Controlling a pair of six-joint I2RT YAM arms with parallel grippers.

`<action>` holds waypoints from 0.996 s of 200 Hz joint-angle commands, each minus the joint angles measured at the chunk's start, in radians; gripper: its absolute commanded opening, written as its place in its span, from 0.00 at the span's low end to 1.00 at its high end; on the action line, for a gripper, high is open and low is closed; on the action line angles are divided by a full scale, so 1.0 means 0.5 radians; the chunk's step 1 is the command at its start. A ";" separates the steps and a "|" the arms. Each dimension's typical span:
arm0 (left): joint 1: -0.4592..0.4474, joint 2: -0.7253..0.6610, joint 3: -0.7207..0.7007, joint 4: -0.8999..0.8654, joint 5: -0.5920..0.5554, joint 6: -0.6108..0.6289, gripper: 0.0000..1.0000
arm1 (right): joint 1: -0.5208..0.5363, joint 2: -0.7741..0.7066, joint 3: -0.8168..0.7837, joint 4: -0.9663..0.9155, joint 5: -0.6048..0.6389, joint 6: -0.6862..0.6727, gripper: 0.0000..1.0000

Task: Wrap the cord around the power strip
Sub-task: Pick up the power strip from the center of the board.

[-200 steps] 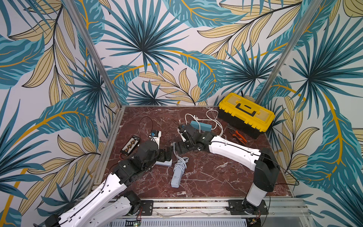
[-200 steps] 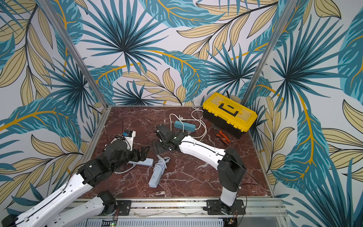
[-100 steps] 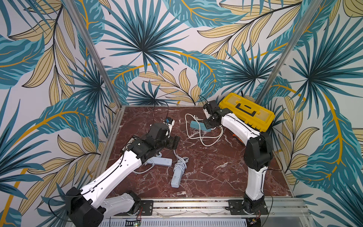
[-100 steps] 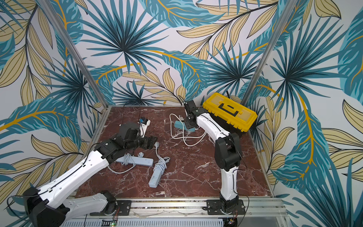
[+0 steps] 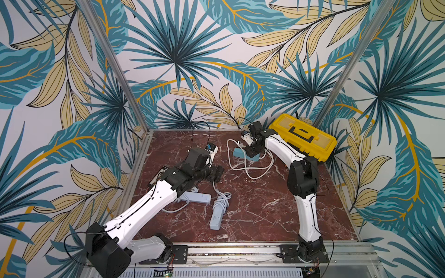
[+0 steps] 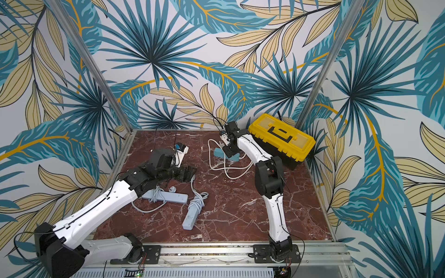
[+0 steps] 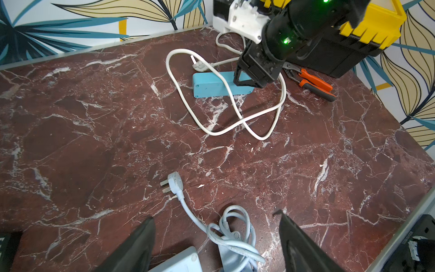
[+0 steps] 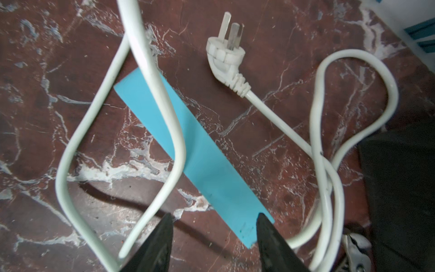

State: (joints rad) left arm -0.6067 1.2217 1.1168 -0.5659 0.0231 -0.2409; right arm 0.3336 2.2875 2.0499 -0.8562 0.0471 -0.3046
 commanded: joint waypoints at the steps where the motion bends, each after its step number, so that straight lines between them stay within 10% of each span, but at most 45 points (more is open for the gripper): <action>1: 0.008 -0.059 0.018 -0.003 0.020 -0.024 0.82 | -0.042 0.087 0.045 -0.141 -0.104 -0.079 0.58; 101: 0.008 -0.042 0.028 -0.003 0.054 -0.082 0.78 | -0.110 0.266 0.141 -0.014 -0.290 -0.167 0.62; 199: 0.106 -0.026 0.167 -0.012 0.151 -0.230 0.67 | -0.106 -0.028 0.038 0.010 -0.260 -0.091 0.17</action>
State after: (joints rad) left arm -0.5652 1.2110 1.1667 -0.5671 0.0719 -0.3283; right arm 0.2775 2.3932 2.0964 -0.8585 -0.1089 -0.3798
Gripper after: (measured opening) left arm 0.670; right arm 0.337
